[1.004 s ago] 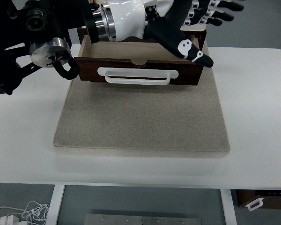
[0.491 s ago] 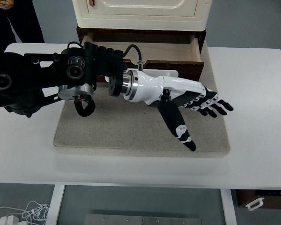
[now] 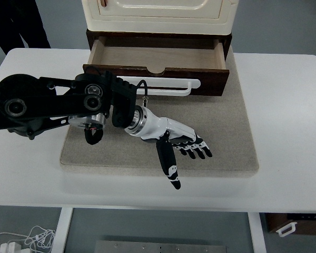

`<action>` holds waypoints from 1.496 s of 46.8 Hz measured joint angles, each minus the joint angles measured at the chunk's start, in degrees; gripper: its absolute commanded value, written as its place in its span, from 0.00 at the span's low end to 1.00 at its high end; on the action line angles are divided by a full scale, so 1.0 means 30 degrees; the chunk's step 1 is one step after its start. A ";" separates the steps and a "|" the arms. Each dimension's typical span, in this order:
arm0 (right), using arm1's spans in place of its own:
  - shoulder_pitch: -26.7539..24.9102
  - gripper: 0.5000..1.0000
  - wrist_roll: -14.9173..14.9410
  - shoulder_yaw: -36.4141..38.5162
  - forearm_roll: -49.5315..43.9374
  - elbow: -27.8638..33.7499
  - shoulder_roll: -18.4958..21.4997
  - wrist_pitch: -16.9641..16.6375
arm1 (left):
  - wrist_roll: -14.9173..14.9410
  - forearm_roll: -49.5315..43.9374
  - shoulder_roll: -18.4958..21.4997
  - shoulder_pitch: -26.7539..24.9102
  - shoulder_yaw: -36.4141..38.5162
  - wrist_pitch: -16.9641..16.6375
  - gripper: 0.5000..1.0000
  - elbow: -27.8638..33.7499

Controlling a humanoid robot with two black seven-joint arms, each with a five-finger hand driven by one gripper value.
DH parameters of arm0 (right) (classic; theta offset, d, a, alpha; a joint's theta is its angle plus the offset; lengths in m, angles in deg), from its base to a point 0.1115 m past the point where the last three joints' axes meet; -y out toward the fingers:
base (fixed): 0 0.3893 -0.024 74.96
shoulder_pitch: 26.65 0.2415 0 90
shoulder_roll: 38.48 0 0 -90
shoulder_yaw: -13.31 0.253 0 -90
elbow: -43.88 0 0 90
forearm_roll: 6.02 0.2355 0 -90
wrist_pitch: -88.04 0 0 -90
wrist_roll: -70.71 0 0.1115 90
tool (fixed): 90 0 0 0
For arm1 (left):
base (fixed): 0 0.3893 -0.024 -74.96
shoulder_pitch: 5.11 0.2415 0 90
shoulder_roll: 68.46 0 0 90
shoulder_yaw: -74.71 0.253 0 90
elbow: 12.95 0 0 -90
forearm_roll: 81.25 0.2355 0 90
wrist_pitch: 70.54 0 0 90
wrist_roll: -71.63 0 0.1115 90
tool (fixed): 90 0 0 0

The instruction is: Close the drawer under the combination cabinet

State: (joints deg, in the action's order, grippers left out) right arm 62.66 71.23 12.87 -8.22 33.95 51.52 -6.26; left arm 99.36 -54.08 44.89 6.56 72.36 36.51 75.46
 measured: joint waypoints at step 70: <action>0.0012 0.90 0.0002 0.0000 0.0002 -0.0001 0.0000 0.0001 | 0.0965 0.1604 -0.1308 -0.1332 -0.0705 0.2385 1.00 -0.6926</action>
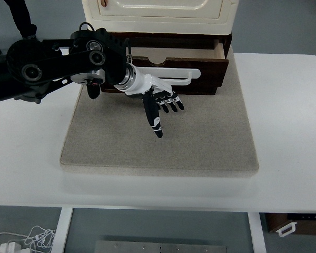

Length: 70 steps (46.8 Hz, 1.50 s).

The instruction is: Close the drawer under the combination cabinet

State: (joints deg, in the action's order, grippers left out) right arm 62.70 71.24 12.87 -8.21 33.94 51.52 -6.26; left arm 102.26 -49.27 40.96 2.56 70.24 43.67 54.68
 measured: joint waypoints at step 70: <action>-0.0007 0.90 0.0003 0.0000 -0.0004 0.0001 0.0000 -0.0001 | -0.0448 0.1254 -0.0038 0.0145 -0.1526 0.0688 1.00 -0.2640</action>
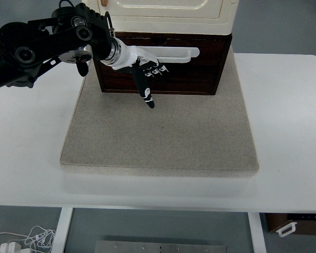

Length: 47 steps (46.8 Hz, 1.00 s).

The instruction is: Close the drawer under the combination cabinet

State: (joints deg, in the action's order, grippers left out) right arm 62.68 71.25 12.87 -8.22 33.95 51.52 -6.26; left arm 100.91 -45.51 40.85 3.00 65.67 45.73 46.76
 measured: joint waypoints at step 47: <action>-0.0007 0.90 -0.0002 0.0000 0.0003 0.0000 0.0000 -0.0003 | -0.8044 -0.0358 -0.0425 0.2601 -1.1398 0.1159 1.00 0.3043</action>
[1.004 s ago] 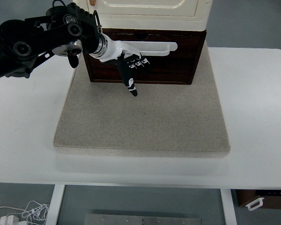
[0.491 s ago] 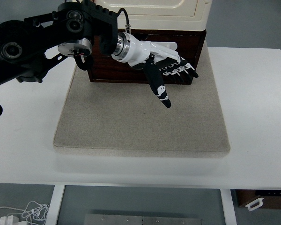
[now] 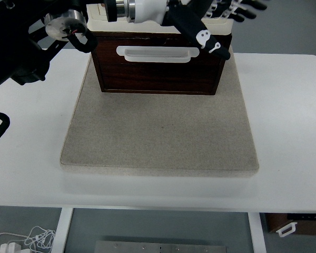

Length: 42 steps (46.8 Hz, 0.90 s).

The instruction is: Close the drawer under the combination cabinet

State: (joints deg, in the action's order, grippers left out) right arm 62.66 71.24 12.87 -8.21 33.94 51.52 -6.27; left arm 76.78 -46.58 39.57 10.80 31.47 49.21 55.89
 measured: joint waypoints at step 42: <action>0.0008 0.90 -0.0002 0.0000 -0.0001 0.0000 0.0000 0.0002 | -0.1752 -0.0032 0.1603 0.0088 -1.1385 -0.5644 1.00 -0.2291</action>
State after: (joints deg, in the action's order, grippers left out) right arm 62.68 71.24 12.87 -8.22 33.94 51.52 -6.27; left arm 71.53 -46.68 44.38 11.07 -2.68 32.28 49.02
